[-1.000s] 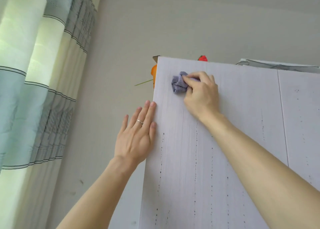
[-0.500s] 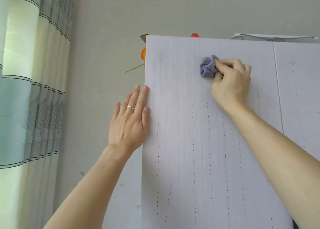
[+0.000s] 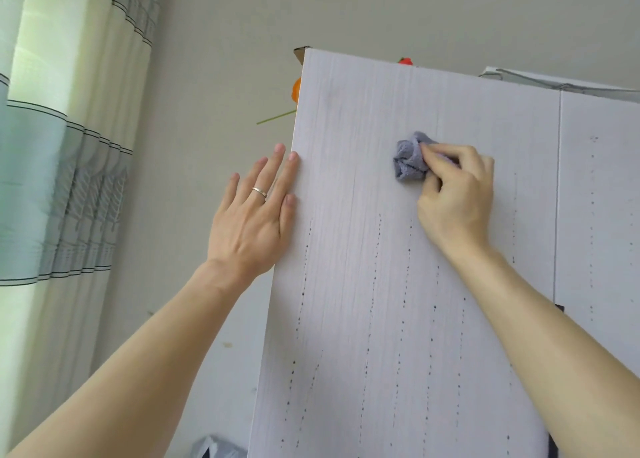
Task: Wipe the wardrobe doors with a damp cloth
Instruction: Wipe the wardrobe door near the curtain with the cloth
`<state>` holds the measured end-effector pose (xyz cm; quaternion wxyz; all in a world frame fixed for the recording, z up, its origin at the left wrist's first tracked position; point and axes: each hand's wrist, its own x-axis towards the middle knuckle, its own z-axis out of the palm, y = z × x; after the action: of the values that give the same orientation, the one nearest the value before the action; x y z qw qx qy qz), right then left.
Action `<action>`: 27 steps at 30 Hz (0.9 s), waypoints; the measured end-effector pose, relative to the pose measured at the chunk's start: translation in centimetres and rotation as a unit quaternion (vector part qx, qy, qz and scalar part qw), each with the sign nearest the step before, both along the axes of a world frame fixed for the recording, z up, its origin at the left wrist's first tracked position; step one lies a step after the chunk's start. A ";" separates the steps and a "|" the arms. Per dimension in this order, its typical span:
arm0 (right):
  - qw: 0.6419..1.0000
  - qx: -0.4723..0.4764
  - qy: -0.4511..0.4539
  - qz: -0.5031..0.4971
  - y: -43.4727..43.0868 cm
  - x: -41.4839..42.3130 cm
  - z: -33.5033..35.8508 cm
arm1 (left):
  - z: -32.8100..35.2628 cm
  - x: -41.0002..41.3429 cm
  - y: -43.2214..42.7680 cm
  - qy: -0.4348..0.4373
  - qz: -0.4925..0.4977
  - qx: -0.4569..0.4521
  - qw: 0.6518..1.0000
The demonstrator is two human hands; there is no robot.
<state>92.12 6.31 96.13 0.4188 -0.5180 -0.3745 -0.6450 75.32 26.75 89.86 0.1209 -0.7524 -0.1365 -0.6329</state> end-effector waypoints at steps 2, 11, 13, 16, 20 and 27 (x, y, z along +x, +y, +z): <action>0.994 -0.070 -0.089 -0.004 0.7 -1.0 -2.8 | 0.0 0.0 0.1 0.001 0.008 0.016 1.000; 1.000 0.004 -0.028 0.011 -1.7 1.8 1.0 | 0.1 0.3 0.3 -0.006 0.026 0.033 0.999; 0.997 0.065 0.042 0.021 -1.9 2.4 0.8 | 0.0 0.3 0.2 -0.007 0.030 0.032 0.999; 1.000 0.005 -0.025 0.003 -0.9 1.3 -3.5 | 0.0 0.4 0.1 -0.010 0.030 0.038 0.999; 0.980 -0.139 -0.141 0.000 -0.7 0.4 -8.5 | 0.0 0.2 0.0 -0.012 0.031 0.037 0.999; 0.998 0.046 0.047 0.010 -5.0 4.5 0.2 | -0.1 0.0 -0.6 -0.012 0.052 0.044 0.998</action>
<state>96.61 1.34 96.36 0.4655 -0.5240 -0.3295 -0.6326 75.35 26.16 89.75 0.1855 -0.7303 -0.1492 -0.6404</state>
